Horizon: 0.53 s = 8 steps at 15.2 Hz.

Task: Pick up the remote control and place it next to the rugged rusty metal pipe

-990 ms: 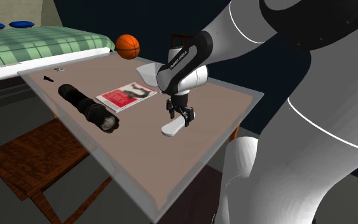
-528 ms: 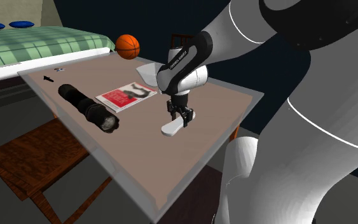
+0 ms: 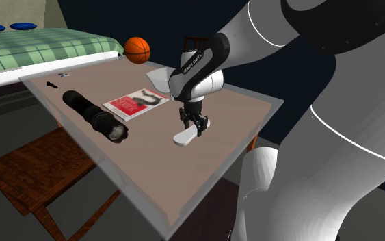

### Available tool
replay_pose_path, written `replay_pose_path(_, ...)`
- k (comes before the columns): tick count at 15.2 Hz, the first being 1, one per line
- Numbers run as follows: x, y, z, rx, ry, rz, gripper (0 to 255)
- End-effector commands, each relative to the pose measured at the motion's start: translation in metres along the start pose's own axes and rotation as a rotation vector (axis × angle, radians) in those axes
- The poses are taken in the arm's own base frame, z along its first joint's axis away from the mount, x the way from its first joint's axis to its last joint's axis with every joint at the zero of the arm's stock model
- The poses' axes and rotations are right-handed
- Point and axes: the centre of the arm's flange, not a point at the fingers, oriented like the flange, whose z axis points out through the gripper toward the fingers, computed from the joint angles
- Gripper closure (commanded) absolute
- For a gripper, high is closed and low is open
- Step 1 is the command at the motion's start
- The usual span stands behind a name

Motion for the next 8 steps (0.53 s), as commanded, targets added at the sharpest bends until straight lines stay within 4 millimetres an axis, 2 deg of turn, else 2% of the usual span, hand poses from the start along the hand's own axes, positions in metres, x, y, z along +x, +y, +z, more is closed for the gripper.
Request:
replay_pose_path(1,0.0,0.0,-0.008,0.0,0.0,0.0,255)
replay_pose_path(8,0.0,-0.001,-0.045,0.0,0.0,0.0,255)
